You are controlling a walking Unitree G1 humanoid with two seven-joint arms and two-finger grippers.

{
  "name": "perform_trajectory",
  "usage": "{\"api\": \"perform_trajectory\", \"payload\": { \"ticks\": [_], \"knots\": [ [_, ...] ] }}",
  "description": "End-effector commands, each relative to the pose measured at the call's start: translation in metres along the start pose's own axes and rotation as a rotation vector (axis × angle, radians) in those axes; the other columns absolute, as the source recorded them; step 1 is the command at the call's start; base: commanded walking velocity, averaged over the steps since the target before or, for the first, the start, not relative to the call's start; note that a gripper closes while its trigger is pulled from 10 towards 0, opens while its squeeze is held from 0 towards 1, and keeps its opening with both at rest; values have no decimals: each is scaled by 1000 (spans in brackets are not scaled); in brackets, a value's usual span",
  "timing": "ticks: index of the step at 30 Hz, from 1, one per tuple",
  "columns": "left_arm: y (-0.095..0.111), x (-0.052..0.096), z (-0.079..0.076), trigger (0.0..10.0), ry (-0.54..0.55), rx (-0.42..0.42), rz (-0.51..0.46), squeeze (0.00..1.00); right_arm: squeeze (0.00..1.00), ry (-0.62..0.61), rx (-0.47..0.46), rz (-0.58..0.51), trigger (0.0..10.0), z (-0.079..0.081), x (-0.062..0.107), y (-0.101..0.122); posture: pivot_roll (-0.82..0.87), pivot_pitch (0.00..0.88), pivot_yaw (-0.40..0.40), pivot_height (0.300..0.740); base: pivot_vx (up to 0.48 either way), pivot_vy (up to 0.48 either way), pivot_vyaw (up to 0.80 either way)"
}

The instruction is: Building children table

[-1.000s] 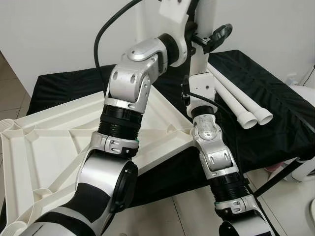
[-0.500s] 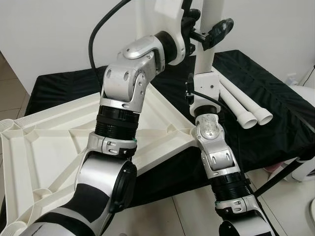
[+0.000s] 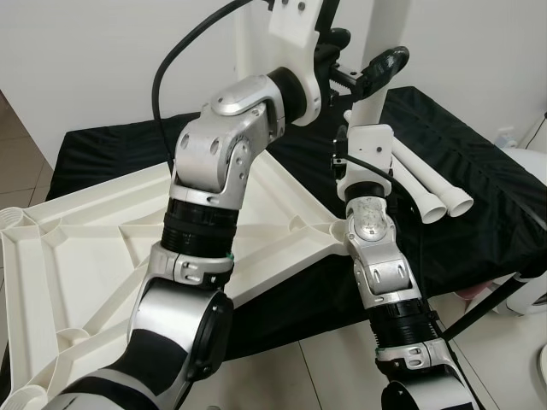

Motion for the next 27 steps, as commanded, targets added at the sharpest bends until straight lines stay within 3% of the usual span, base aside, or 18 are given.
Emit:
{"api": "perform_trajectory", "payload": {
  "ticks": [1, 14, 19, 22, 27],
  "knots": [
    [-1, 4, 2, 10000, 5, -9, 12, 0, 0, -46, -16, -40, 10000, -10, -3, 9, -76, 56, 34, 740, 0, 0, 0],
    [-7, 9, 0, 10000, -8, -20, 37, 0, 0, -82, -23, -36, 10000, -18, -5, 9, -76, 58, 35, 740, 0, 0, 0],
    [-21, 23, 18, 10000, 62, -32, 85, 0, 0, -131, -41, -32, 10000, -35, -6, 7, -78, 57, 37, 740, 0, 0, 0],
    [-25, 26, 21, 10000, 78, -33, 98, 0, 0, -131, -49, -35, 10000, -37, -7, 7, -81, 53, 39, 740, 0, 0, 0],
    [-42, 46, 45, 10000, 221, -48, 129, 0, 0, -39, -108, -25, 10000, -33, -3, 4, -88, 46, 41, 740, 0, 0, 0]
  ]
}}
Point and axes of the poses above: a point about 5 cm out from each wrist's last joint towards the gripper, its own x axis pointing back from the gripper into the wrist, its own y axis along the axis of the wrist's last joint, z = x × y, the point moved 3 cm from there along -x, pointing out of the wrist towards the gripper, and after that the axes turned 9 degrees about x, right-handed, at the moved point
